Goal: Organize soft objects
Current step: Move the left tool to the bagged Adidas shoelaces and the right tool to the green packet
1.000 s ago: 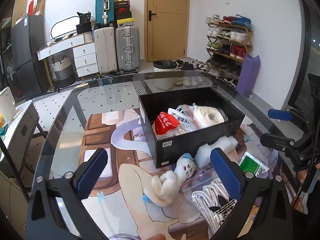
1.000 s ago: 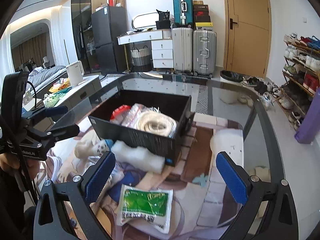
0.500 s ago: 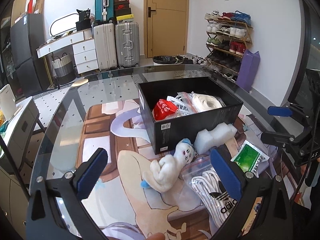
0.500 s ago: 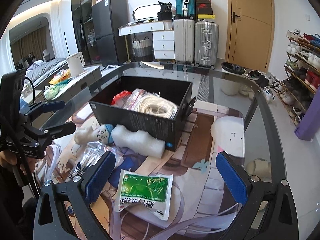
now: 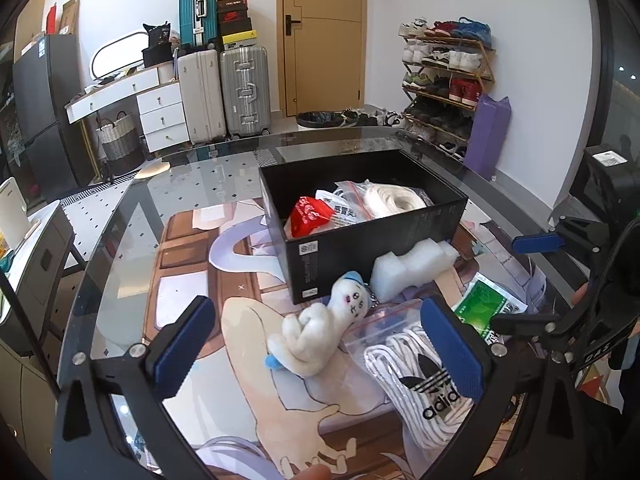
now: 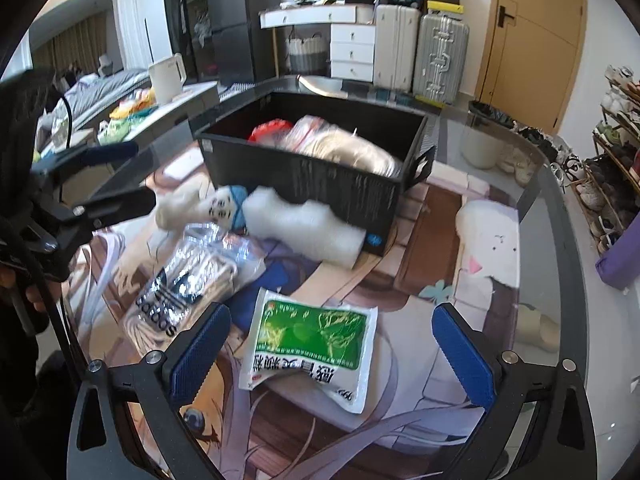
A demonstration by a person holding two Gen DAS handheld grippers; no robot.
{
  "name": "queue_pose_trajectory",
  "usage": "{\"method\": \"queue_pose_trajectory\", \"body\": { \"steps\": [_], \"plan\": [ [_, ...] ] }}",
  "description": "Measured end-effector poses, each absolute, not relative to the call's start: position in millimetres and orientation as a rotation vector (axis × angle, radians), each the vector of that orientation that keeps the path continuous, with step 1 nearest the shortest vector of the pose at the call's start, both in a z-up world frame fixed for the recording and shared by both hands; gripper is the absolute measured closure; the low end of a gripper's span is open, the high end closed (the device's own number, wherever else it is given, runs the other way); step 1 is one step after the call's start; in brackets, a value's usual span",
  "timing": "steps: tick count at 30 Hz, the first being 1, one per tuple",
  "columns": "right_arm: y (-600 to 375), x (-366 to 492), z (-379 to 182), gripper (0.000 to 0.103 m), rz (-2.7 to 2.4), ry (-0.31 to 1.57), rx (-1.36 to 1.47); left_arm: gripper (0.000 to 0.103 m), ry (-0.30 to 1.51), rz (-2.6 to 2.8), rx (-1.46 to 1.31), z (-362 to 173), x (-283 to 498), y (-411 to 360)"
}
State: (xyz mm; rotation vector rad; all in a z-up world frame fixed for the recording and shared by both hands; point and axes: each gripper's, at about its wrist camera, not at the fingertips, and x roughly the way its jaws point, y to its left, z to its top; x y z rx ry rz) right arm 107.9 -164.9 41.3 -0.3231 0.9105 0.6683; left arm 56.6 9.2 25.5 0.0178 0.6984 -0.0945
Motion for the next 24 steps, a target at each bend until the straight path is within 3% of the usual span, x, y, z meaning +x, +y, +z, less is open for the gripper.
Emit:
{"method": "queue_pose_trajectory", "body": {
  "steps": [24],
  "plan": [
    [-160.0, 105.7, 11.2, 0.001, 0.700, 1.019, -0.387, 0.000, 0.802, -0.140, 0.048, 1.6, 44.0, -32.8]
  ]
}}
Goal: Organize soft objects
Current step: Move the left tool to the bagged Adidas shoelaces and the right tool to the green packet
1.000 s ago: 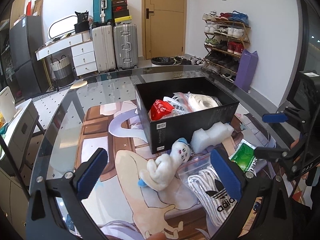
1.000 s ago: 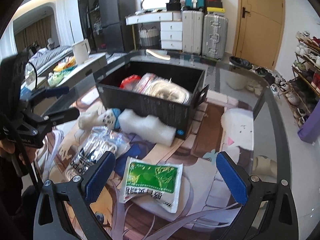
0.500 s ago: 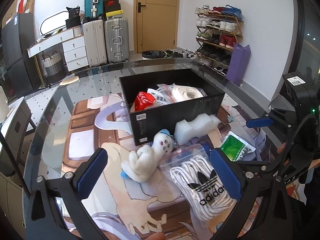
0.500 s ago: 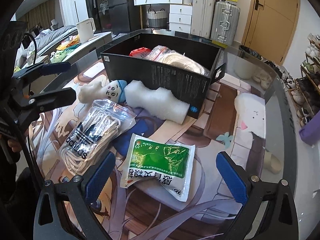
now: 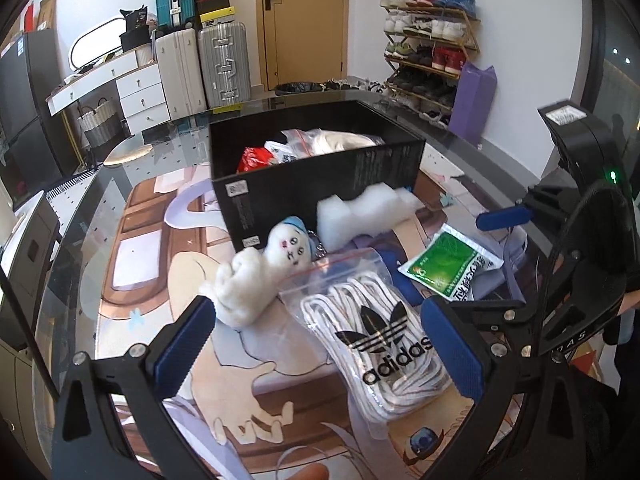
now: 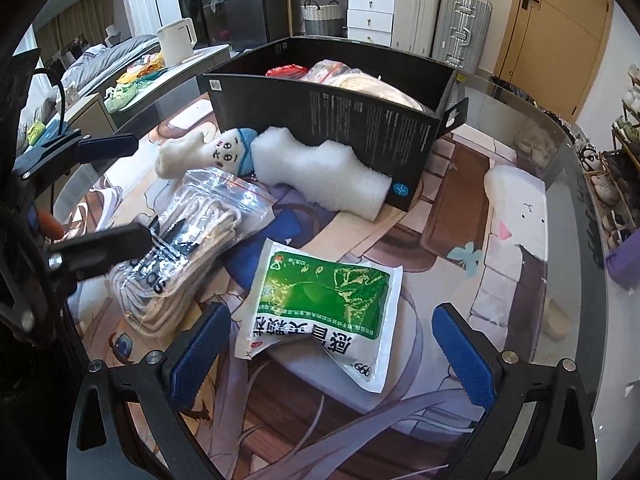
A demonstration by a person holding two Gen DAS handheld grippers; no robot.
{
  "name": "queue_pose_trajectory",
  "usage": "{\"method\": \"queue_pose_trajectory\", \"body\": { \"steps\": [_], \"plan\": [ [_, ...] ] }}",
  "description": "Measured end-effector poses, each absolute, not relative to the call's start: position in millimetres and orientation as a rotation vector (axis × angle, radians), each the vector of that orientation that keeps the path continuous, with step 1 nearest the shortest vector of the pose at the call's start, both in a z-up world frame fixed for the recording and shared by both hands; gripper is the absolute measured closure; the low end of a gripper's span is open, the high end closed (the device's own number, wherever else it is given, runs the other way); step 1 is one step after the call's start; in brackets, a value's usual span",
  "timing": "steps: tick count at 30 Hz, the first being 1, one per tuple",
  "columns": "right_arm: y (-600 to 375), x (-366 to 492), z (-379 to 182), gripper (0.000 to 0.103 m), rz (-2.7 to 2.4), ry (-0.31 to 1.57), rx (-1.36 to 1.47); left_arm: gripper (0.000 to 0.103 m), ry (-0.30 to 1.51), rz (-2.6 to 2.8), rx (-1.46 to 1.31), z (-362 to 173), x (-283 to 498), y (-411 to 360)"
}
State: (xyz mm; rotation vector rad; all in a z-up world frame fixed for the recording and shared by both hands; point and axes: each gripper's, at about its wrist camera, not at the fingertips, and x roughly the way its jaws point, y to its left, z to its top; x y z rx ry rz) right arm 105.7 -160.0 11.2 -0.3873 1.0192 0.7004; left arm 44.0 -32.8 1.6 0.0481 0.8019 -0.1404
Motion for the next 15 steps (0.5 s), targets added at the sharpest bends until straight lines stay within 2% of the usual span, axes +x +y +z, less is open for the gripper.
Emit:
{"method": "queue_pose_trajectory", "body": {
  "steps": [15],
  "plan": [
    [-170.0, 113.0, 2.0, 0.001, 0.688, 1.046, -0.384, 0.000, 0.836, -0.195, 0.064, -4.3, 41.0, -50.9]
  ]
}}
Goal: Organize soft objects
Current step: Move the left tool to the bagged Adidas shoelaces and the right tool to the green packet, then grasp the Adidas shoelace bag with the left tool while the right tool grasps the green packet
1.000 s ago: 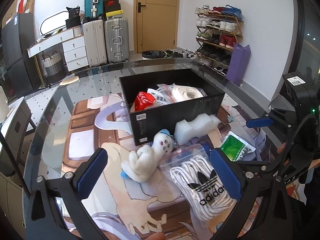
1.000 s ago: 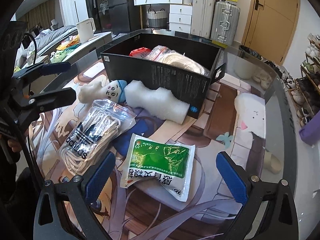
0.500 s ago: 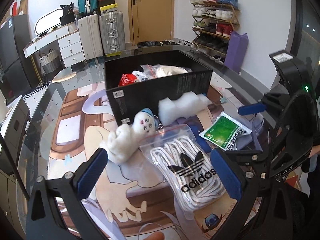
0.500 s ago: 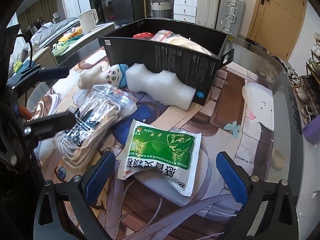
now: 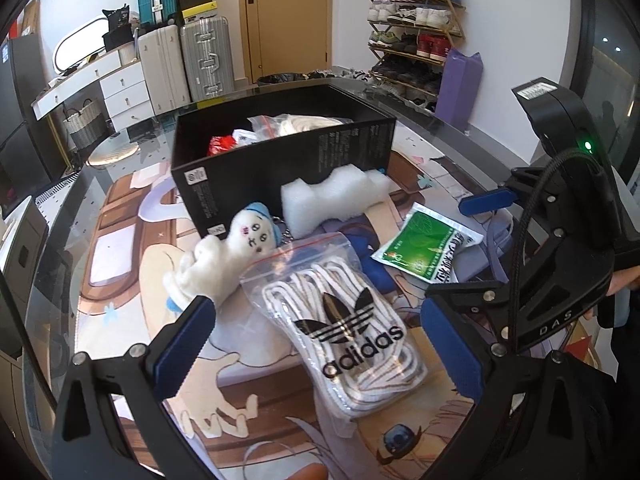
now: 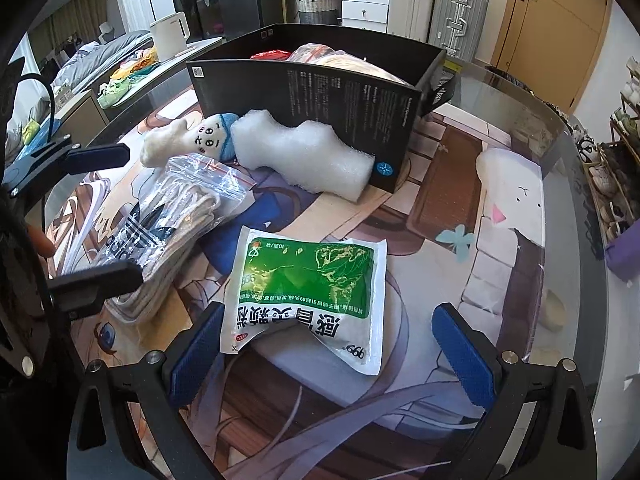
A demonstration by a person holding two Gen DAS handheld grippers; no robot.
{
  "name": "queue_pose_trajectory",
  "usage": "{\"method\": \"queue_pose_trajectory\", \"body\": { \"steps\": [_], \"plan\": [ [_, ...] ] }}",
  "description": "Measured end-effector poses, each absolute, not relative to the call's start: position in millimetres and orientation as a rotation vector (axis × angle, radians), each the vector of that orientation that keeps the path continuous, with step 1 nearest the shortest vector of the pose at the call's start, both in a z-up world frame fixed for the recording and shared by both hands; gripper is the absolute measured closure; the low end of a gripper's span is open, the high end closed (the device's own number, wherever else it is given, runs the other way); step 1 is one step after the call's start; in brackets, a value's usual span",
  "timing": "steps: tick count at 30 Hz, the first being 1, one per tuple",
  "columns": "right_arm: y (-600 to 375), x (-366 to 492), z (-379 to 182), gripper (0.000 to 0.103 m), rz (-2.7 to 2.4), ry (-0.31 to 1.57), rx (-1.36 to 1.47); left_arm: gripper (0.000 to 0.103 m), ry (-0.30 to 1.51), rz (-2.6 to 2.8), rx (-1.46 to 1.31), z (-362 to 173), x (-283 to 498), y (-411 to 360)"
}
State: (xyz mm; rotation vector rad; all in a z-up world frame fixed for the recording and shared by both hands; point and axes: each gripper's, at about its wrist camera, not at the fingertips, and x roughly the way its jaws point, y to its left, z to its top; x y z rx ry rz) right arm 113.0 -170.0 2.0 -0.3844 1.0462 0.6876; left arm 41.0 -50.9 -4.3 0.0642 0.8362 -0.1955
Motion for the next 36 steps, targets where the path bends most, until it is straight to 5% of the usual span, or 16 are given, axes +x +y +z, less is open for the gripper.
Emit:
{"method": "queue_pose_trajectory", "body": {
  "steps": [36],
  "plan": [
    [-172.4, 105.8, 0.5, 0.001, 0.699, 1.021, -0.383, 0.002, 0.896, -0.227, 0.052, -20.1, 48.3, -55.3]
  ]
}}
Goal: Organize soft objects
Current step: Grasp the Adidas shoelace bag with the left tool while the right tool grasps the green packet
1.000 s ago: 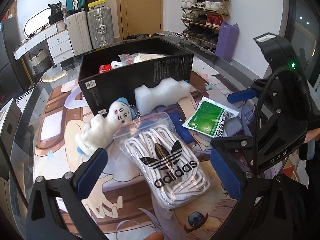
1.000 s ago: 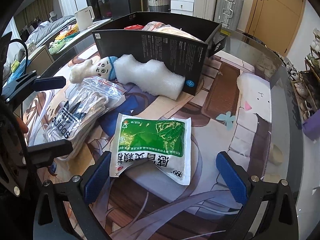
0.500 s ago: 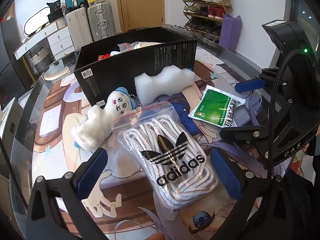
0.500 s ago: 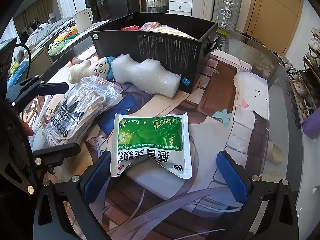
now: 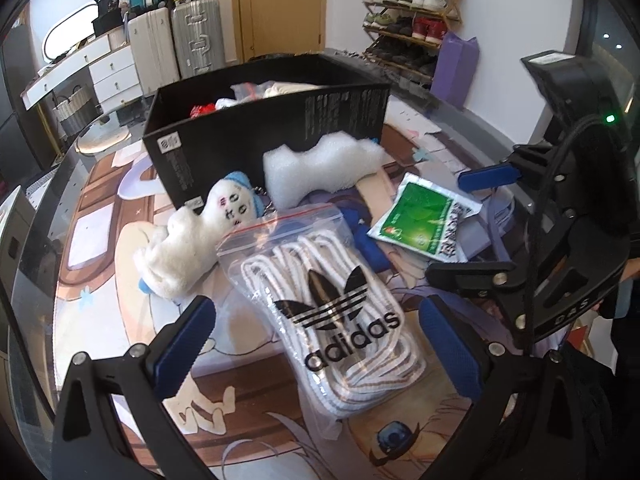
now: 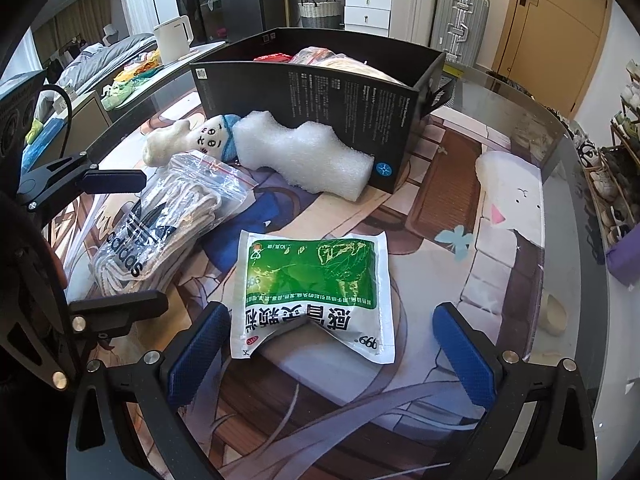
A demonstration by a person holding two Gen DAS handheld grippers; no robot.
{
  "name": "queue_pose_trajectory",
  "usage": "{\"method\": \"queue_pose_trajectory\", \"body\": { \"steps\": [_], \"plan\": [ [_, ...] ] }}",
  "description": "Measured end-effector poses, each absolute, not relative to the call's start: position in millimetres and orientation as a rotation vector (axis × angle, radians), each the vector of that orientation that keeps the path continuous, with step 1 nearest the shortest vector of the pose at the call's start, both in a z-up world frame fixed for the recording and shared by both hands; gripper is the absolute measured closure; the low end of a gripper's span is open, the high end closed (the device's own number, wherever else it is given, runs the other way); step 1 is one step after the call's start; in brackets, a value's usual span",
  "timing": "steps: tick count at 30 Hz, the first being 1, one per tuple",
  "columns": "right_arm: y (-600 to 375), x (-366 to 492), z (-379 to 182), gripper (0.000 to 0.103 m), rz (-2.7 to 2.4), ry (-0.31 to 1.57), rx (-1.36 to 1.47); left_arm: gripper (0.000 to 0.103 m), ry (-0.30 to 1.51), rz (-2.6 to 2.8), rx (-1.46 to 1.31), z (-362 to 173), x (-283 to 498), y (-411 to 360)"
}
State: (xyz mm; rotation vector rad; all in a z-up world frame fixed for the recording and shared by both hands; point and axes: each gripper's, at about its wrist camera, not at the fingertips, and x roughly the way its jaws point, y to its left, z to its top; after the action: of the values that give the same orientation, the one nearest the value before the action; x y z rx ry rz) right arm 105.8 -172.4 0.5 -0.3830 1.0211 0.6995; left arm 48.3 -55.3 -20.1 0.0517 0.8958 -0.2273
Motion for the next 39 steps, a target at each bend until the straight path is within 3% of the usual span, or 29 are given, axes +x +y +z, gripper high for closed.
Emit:
{"method": "queue_pose_trajectory", "body": {
  "steps": [6, 11, 17, 29, 39],
  "plan": [
    [-171.3, 104.7, 0.5, 0.001, 0.702, 1.021, -0.386, 0.012, 0.911, -0.261, 0.037, -23.8, 49.6, -56.5],
    [-170.7, 104.4, 0.6, 0.001, 0.705, 1.019, -0.384, 0.038, 0.899, -0.281, 0.041, -22.7, 45.5, -57.5],
    [-168.2, 101.4, 2.1, 0.001, 0.710, 1.008, -0.390, 0.056, 0.888, -0.301, 0.038, -19.7, 42.3, -56.1],
    [-168.9, 99.0, 11.0, 0.033, 0.739, 0.988, -0.382, 0.060, 0.865, -0.308, 0.023, -12.8, 40.0, -51.3],
    [-167.8, 94.4, 13.0, 0.048, 0.763, 0.976, -0.397, 0.060, 0.823, -0.291, 0.005, -2.7, 35.9, -42.2]
  ]
}}
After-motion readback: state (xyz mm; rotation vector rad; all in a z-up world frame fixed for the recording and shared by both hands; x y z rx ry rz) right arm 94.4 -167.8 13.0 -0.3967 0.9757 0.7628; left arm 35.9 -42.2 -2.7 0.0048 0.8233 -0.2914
